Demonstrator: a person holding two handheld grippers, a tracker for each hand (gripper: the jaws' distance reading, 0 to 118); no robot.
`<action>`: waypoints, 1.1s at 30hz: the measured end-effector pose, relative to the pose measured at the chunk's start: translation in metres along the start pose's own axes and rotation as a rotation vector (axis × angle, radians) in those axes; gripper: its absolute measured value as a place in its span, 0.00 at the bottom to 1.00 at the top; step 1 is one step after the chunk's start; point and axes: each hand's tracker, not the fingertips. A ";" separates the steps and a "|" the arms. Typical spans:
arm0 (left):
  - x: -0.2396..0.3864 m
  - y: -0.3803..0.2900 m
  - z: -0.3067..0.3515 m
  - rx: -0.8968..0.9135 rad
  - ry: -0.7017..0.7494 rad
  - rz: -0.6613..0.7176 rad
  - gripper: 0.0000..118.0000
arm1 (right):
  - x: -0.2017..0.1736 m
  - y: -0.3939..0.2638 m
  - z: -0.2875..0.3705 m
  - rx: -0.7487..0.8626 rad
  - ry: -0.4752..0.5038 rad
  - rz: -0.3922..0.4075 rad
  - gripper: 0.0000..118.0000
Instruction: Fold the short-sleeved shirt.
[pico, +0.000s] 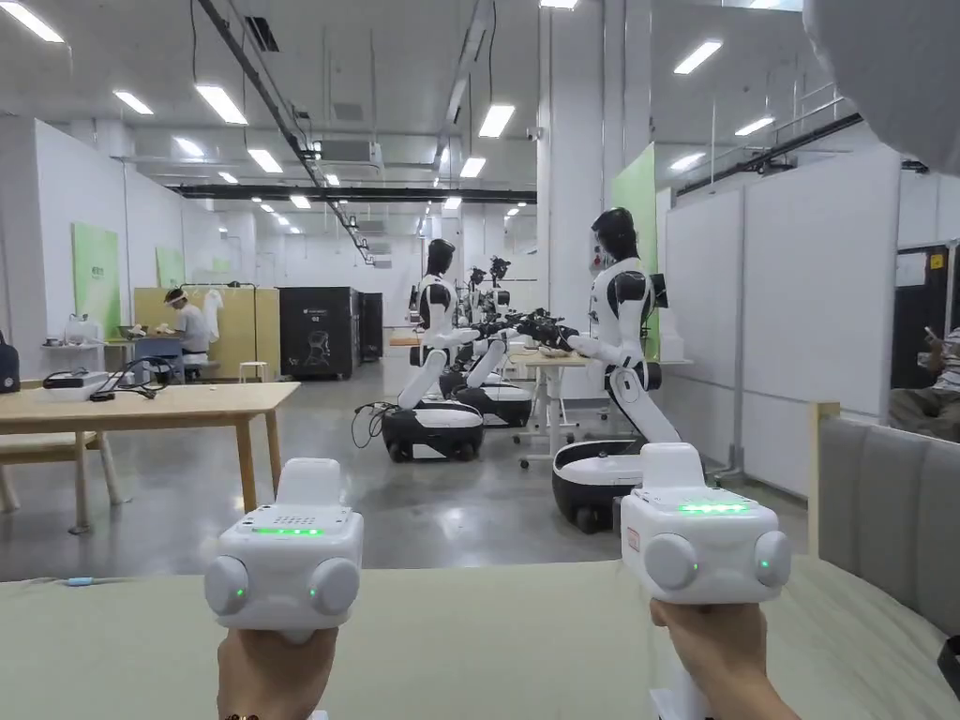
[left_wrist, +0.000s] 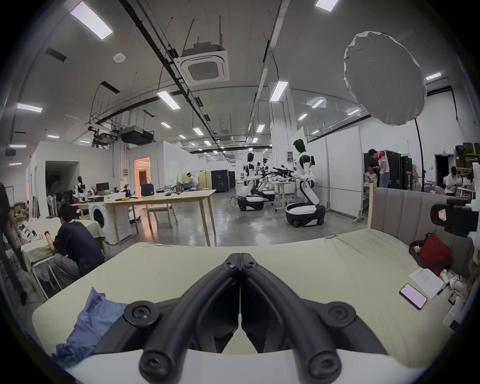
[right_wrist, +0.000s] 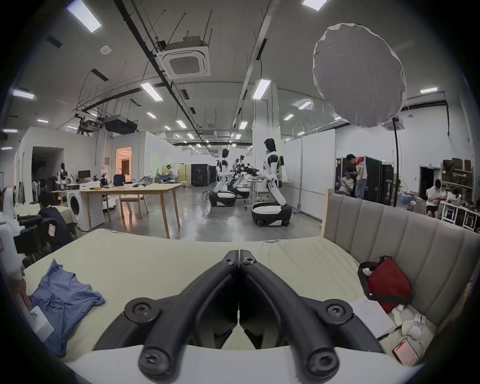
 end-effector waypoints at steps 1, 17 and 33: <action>0.002 -0.001 -0.001 0.011 0.011 -0.018 0.00 | -0.001 -0.002 0.001 0.005 -0.002 0.010 0.00; -0.144 -0.016 0.045 -0.008 0.232 0.068 0.00 | -0.136 0.011 0.017 0.021 0.255 0.049 0.00; -0.296 -0.062 0.068 -0.424 0.174 0.029 0.00 | -0.272 -0.004 0.046 0.048 0.547 0.106 0.00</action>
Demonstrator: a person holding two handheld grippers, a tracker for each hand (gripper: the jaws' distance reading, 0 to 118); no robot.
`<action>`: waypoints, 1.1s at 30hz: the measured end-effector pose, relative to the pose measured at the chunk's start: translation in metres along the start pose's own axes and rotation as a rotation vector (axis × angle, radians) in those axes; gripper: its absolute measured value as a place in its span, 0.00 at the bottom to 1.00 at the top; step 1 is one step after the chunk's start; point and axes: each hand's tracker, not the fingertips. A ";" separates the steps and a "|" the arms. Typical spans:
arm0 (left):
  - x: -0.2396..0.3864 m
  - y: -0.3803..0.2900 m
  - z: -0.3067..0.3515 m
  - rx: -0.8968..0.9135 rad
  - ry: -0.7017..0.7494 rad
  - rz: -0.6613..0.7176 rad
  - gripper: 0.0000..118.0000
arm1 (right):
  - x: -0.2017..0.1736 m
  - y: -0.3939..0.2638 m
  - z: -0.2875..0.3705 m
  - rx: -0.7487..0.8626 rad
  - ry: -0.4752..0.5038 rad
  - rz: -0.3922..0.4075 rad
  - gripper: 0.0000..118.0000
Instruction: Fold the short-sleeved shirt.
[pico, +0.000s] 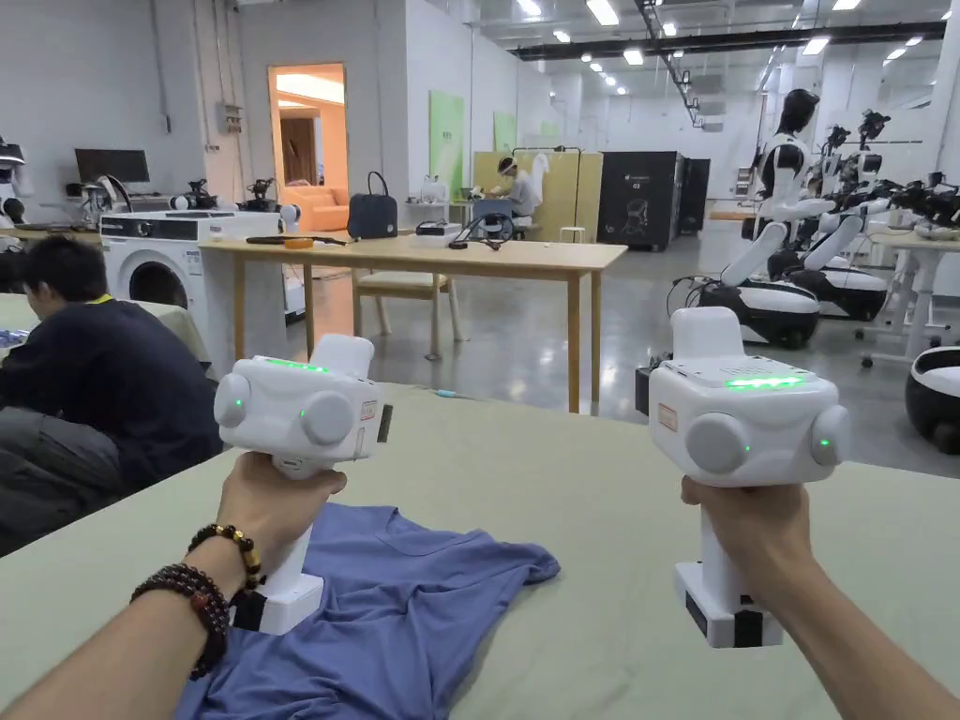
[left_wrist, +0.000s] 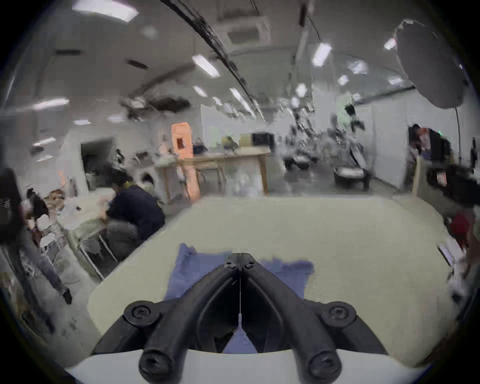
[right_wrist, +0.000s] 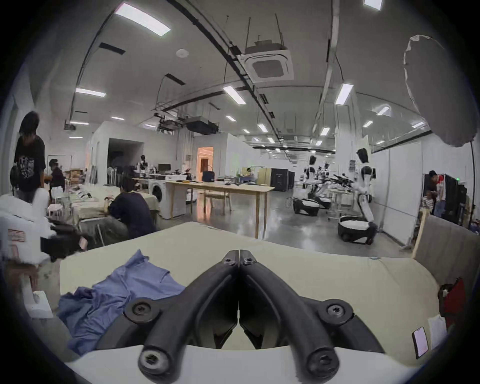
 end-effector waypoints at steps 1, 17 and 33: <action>-0.002 -0.001 -0.012 -0.098 -0.042 -0.002 0.00 | 0.000 -0.002 0.000 -0.001 0.012 0.008 0.00; -0.014 -0.092 -0.202 -0.464 -0.180 -0.055 0.98 | -0.008 -0.064 -0.026 -0.110 0.217 0.053 0.00; 0.003 -0.128 -0.269 -0.462 -0.170 -0.083 0.66 | -0.010 -0.094 -0.030 -0.132 0.278 0.048 0.00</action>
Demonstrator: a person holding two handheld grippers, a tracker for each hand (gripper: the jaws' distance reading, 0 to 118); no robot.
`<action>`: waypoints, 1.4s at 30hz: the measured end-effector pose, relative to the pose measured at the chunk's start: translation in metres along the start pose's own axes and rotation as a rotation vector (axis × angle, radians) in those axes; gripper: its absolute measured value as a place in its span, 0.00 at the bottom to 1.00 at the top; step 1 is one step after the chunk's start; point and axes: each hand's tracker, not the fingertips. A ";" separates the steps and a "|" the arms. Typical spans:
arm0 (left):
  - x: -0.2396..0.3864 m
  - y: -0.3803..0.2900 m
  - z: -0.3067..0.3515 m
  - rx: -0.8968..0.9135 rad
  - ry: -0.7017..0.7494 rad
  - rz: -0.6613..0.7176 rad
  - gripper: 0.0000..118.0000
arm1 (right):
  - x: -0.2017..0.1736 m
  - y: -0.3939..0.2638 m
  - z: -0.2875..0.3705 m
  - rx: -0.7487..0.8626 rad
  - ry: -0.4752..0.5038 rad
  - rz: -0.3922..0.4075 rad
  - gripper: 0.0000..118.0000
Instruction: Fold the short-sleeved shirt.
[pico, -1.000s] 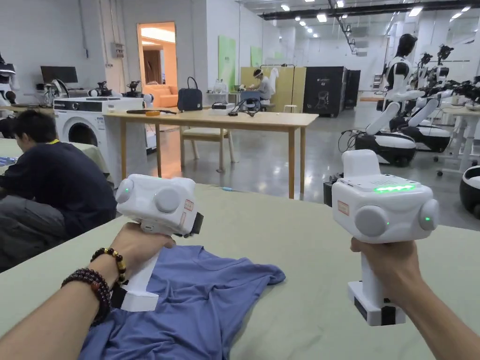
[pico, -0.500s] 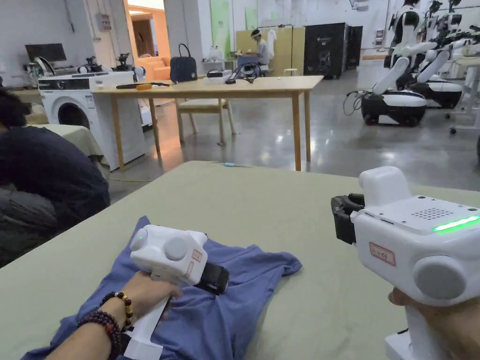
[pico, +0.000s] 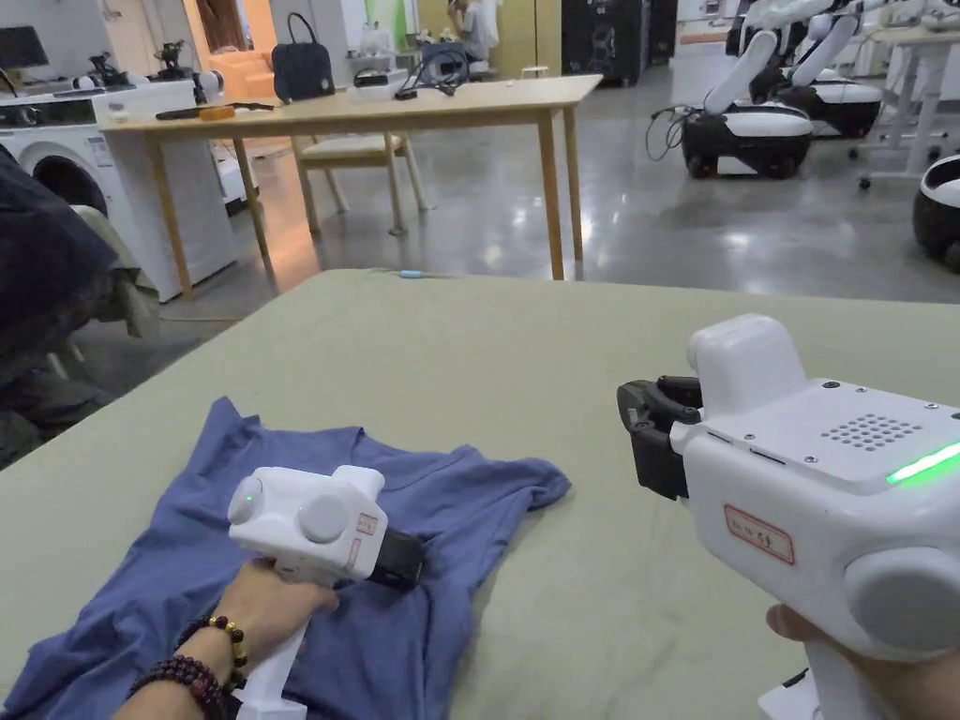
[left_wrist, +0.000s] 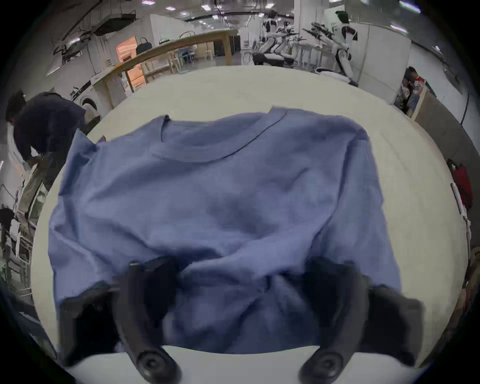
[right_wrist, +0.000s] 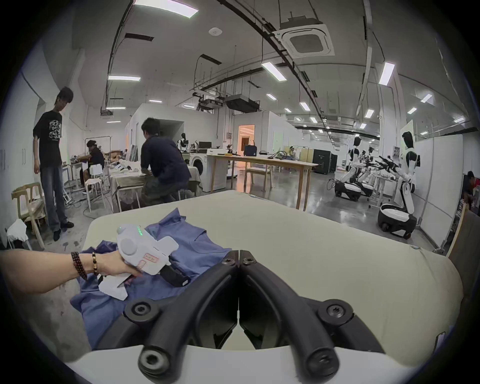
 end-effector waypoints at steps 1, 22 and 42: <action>0.000 0.002 0.005 0.026 -0.011 0.009 0.34 | -0.001 0.000 0.001 0.004 -0.002 -0.004 0.00; 0.016 0.028 0.099 0.313 -0.086 0.096 0.01 | 0.000 -0.001 0.018 -0.002 -0.012 -0.018 0.00; 0.237 0.081 0.204 0.465 -0.411 -0.156 0.01 | 0.050 0.025 0.154 0.109 -0.183 -0.007 0.01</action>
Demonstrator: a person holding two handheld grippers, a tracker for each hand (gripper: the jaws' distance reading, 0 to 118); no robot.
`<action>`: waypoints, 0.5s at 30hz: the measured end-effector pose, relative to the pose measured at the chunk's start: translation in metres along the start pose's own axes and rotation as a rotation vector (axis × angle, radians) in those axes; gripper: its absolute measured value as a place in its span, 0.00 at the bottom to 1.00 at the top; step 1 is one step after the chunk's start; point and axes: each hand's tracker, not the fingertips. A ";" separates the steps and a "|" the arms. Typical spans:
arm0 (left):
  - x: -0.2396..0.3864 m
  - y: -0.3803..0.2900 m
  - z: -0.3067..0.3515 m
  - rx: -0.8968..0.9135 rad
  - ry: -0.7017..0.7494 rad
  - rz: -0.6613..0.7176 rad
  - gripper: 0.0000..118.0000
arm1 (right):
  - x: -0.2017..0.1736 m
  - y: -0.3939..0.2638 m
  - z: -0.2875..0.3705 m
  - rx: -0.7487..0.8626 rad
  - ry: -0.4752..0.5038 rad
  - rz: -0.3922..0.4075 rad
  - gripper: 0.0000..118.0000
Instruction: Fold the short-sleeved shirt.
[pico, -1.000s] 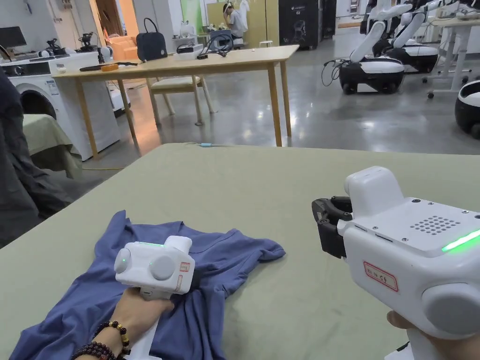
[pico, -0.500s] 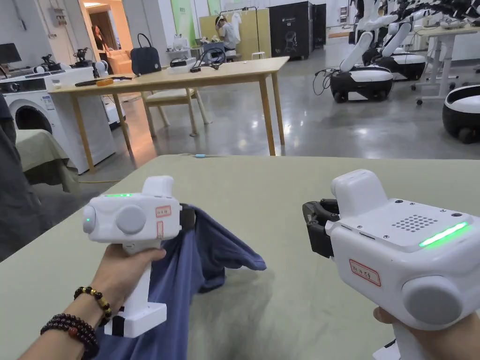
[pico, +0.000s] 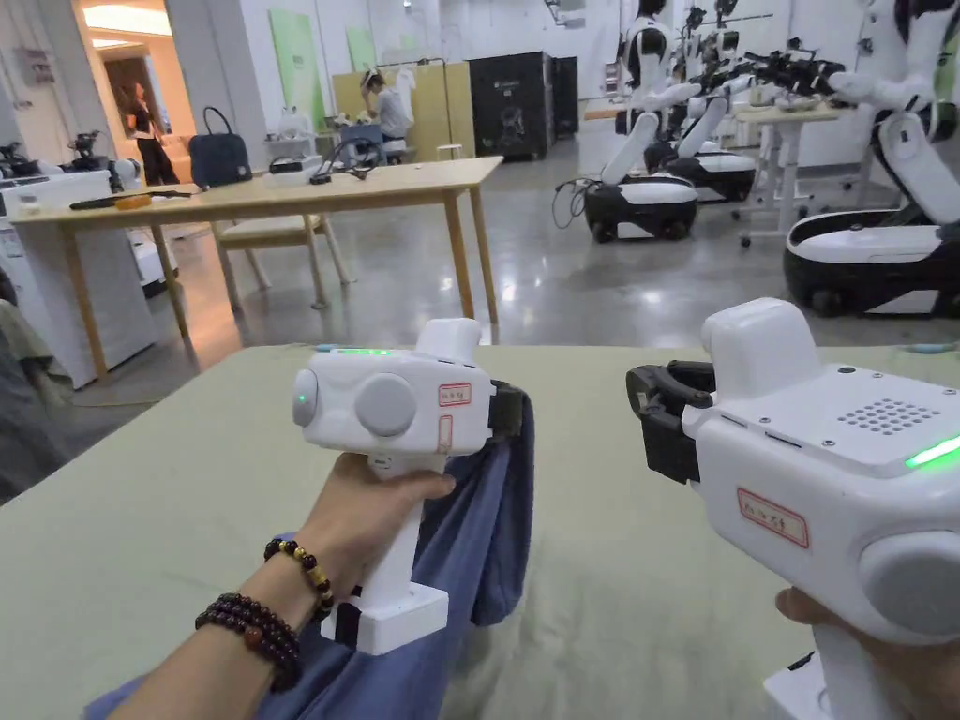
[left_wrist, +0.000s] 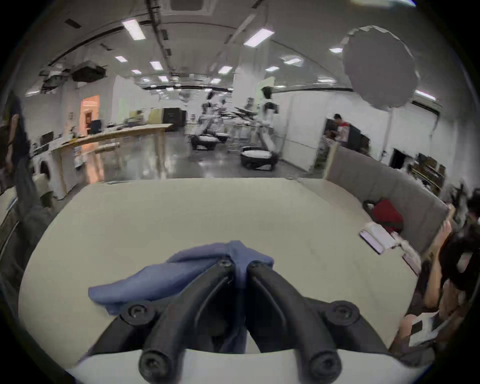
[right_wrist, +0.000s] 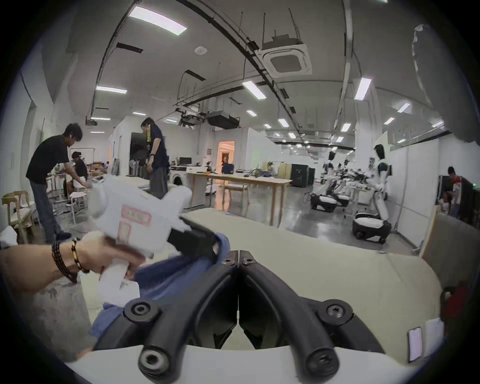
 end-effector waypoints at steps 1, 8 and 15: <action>0.023 -0.002 -0.011 -0.011 -0.034 -0.017 0.01 | 0.010 0.003 0.013 0.004 -0.026 0.005 0.01; 0.199 -0.022 -0.072 -0.071 -0.343 -0.098 0.01 | 0.078 0.016 0.103 0.026 -0.202 0.028 0.01; 0.314 -0.050 -0.112 -0.139 -0.468 -0.172 0.01 | 0.120 0.005 0.153 0.031 -0.307 0.011 0.01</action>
